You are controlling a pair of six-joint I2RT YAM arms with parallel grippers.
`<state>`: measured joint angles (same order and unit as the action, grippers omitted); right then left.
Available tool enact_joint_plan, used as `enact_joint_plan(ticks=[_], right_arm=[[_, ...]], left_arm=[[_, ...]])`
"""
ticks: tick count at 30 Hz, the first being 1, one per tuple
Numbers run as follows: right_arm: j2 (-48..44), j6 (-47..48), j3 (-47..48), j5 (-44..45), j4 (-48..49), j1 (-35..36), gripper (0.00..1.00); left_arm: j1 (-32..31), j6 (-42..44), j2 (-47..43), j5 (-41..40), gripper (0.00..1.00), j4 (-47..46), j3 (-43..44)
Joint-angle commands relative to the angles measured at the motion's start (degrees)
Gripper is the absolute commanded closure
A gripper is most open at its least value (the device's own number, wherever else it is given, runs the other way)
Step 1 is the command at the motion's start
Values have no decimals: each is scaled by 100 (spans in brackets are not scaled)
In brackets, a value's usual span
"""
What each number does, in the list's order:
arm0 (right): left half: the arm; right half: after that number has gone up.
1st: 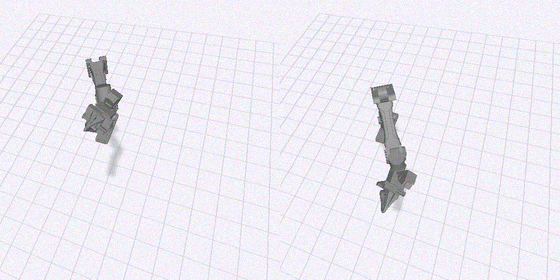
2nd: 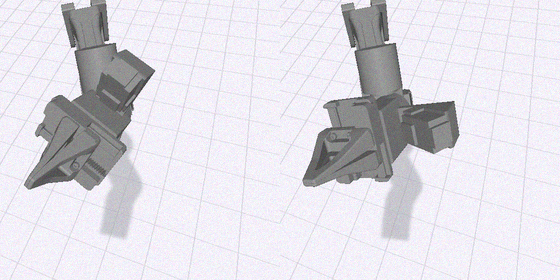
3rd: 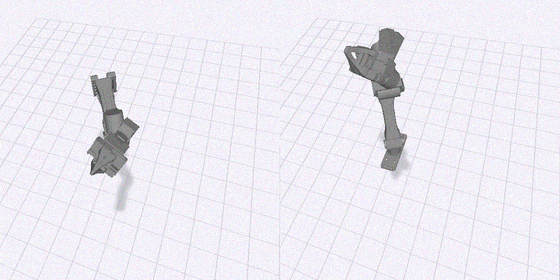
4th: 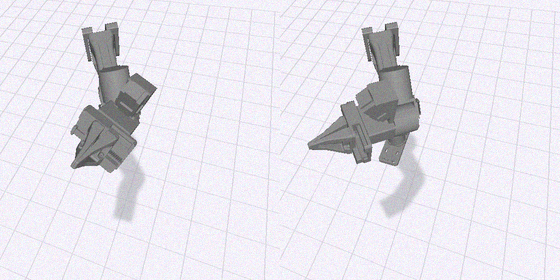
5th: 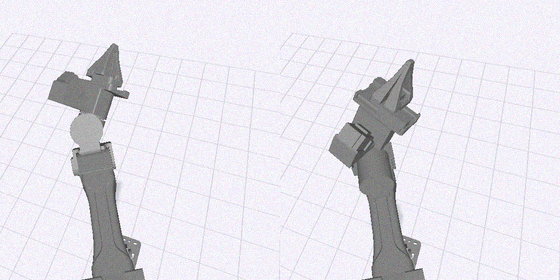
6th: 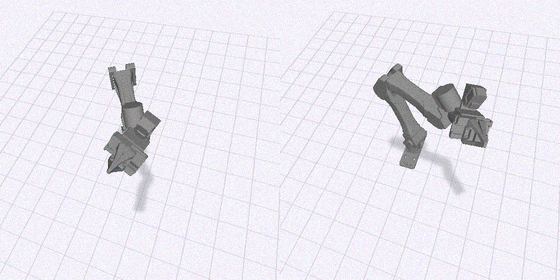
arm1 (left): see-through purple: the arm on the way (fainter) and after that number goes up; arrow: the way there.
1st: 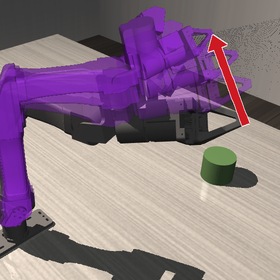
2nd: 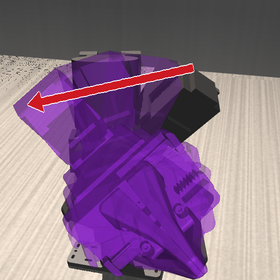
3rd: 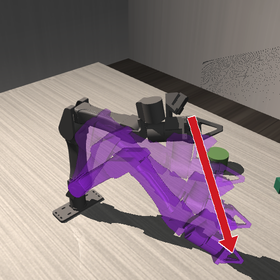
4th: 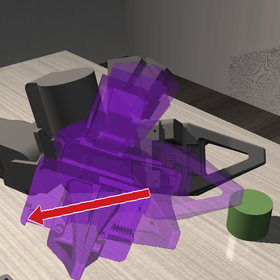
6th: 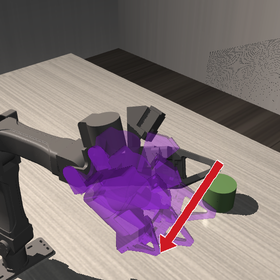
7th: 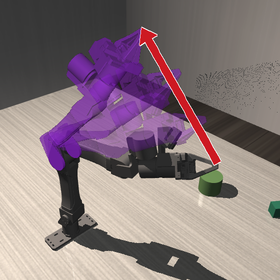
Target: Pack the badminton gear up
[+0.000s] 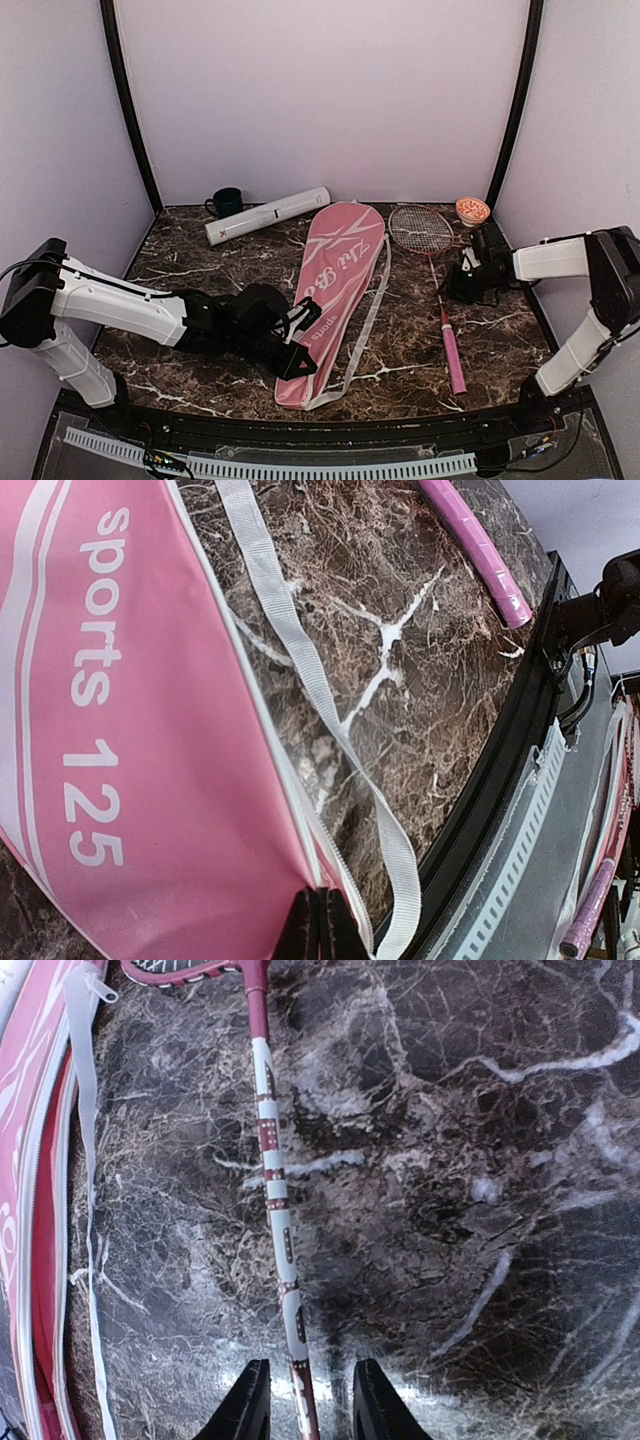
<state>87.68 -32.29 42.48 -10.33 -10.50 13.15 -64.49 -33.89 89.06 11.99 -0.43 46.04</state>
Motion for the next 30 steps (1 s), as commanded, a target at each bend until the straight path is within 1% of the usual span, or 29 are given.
enact_joint_plan(ticks=[1,6,9,14,18,22,25,30], right_arm=[[454,157,168,-517,270,-57,72],[735,63,115,-929,682,-92,78],[706,-63,37,-1118,854,-97,84],[228,-242,-150,-994,876,-93,100],[-215,-339,-214,-925,781,-93,100],[-788,-454,-338,-1198,578,-86,100],[-1458,-392,-464,-1333,-25,66,100],[-2574,-490,-784,-1211,-1077,758,100]], left_arm=[[33,50,-51,23,100,-186,10],[33,39,-42,-9,100,-209,-12],[33,25,-21,-12,100,-225,9],[33,3,-5,1,100,-289,4],[33,10,44,14,100,-300,43],[35,5,49,-14,100,-272,83],[42,-23,1,-58,100,-261,81],[42,-103,-137,-122,100,-336,65]])
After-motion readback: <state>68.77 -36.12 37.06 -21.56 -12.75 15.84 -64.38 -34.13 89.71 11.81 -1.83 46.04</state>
